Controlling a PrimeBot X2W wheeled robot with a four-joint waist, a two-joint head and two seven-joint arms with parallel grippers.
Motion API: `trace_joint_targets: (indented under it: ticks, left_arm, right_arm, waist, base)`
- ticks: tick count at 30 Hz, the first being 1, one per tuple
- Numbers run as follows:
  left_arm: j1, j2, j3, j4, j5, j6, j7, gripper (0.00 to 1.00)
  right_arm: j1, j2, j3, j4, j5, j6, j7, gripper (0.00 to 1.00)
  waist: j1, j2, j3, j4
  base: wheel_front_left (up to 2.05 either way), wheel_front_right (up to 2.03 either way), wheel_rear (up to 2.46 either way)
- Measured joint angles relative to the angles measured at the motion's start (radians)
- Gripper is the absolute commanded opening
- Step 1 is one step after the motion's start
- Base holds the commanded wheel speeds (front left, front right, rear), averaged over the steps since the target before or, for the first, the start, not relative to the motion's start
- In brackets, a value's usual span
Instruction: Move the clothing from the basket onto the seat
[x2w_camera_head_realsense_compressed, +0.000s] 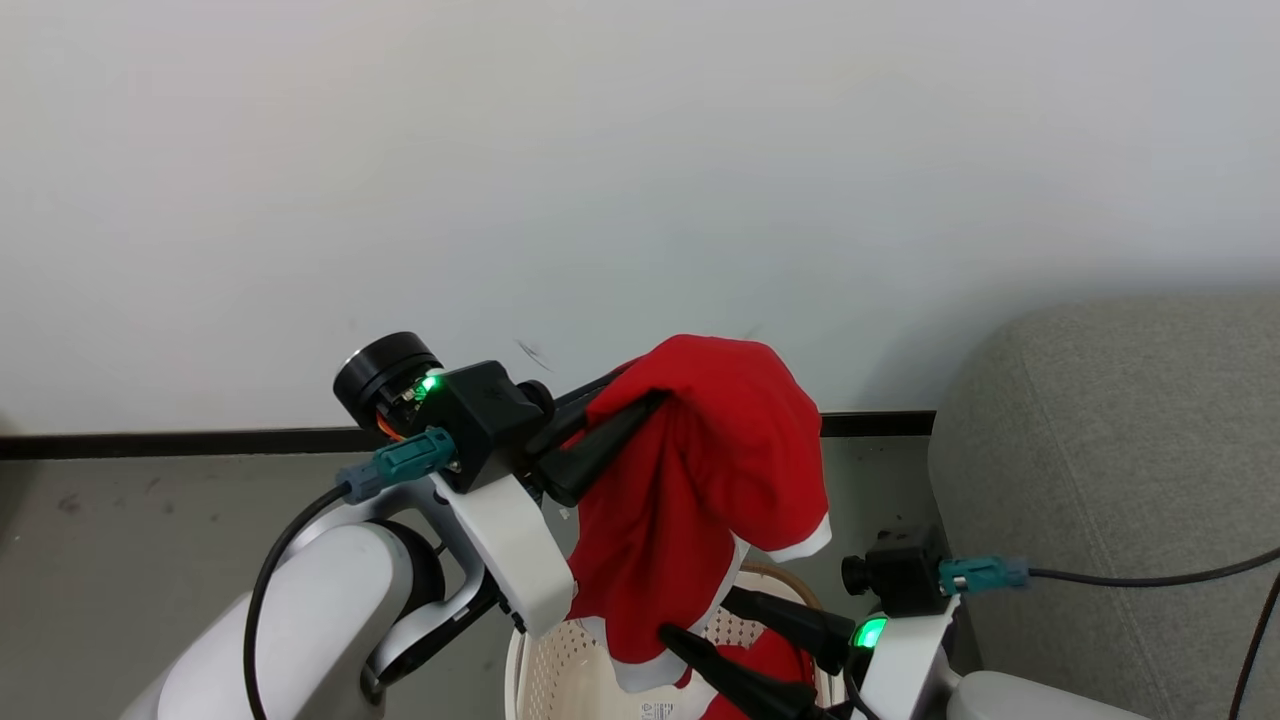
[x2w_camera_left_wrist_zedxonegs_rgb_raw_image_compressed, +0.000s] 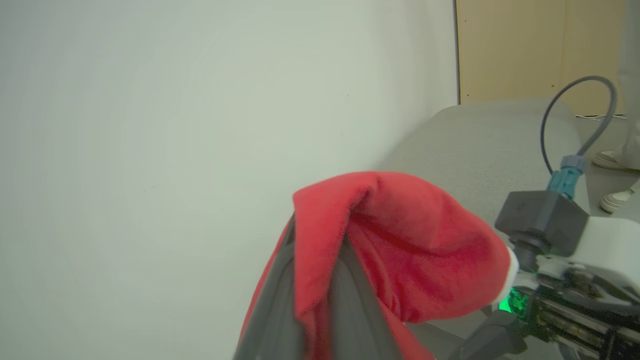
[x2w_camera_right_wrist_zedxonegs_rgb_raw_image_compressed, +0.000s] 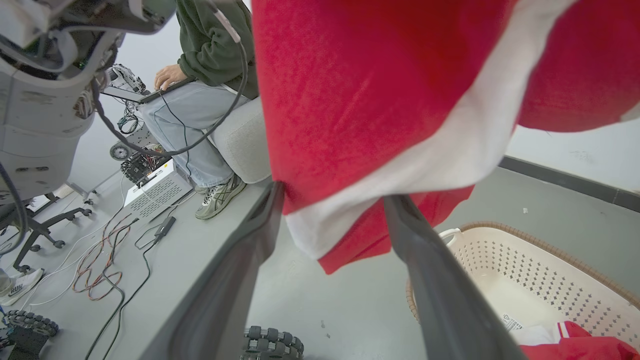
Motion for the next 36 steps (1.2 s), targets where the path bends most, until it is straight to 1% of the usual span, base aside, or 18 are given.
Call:
trace_joint_targets:
  ticks: [6, 10, 14, 15, 16, 18, 21, 24, 29, 36]
  left_arm:
    - [0.000, 0.006, 0.002, -0.012, -0.011, 0.000, 0.019, 0.00]
    - [0.000, 0.007, 0.005, -0.020, -0.019, 0.000, 0.028, 0.00]
    - [0.001, 0.008, 0.011, -0.021, -0.028, 0.000, 0.036, 0.00]
    - [0.001, 0.007, 0.012, -0.021, -0.032, 0.001, 0.036, 0.00]
    - [0.001, 0.007, 0.015, -0.021, -0.035, 0.001, 0.037, 0.00]
    - [0.003, 0.008, 0.026, -0.019, -0.036, 0.007, 0.037, 0.00]
    - [0.004, 0.023, 0.045, -0.010, -0.037, 0.020, 0.041, 0.00]
    - [0.019, 0.038, 0.068, 0.005, -0.048, 0.032, 0.041, 0.00]
    - [0.057, 0.040, 0.086, 0.025, -0.071, 0.047, 0.039, 0.00]
    - [0.103, 0.038, 0.103, 0.043, -0.098, 0.065, 0.026, 0.00]
  right_arm:
    - [-0.018, 0.008, 0.022, 0.022, 0.027, 0.000, -0.001, 1.00]
    - [-0.072, 0.049, 0.023, 0.037, 0.019, 0.000, -0.001, 1.00]
    - [-0.109, 0.091, -0.002, 0.042, -0.037, 0.000, -0.001, 1.00]
    - [-0.113, 0.097, -0.006, 0.043, -0.049, 0.000, -0.001, 0.84]
    - [-0.113, 0.101, -0.007, 0.043, -0.063, 0.000, -0.001, 0.44]
    - [-0.112, 0.105, -0.005, 0.043, -0.085, 0.000, -0.001, 0.00]
    - [-0.109, 0.105, -0.010, 0.043, -0.105, 0.000, -0.001, 0.00]
    - [-0.105, 0.102, -0.040, 0.043, -0.115, 0.000, -0.001, 0.00]
    - [-0.073, 0.092, -0.082, 0.030, -0.158, 0.000, -0.001, 0.00]
    - [-0.053, 0.072, -0.186, 0.004, -0.205, 0.000, -0.001, 0.00]
  waist:
    - [0.0000, 0.0000, -0.002, 0.004]
    - [0.0000, 0.0000, 0.001, 0.004]
    - [0.0000, 0.0000, 0.005, 0.002]
    - [0.0000, 0.0000, 0.007, 0.002]
    - [0.0000, 0.0000, 0.008, 0.002]
    - [0.0000, 0.0000, 0.010, 0.001]
    - [0.0000, 0.0000, 0.014, -0.002]
    - [0.0000, 0.0000, 0.017, -0.008]
    - [0.0000, 0.0000, 0.022, -0.024]
    - [0.0000, 0.0000, 0.027, -0.045]
  base:
    - [0.00, 0.00, 0.00]
    - [0.00, 0.00, 0.00]
    - [0.00, 0.00, 0.00]
    - [0.00, 0.00, 0.00]
    - [0.00, 0.00, 0.00]
    - [0.00, 0.00, 0.00]
    - [0.00, 0.00, 0.00]
    - [0.00, 0.00, 0.00]
    - [0.00, 0.00, 0.00]
    - [0.00, 0.00, 0.00]
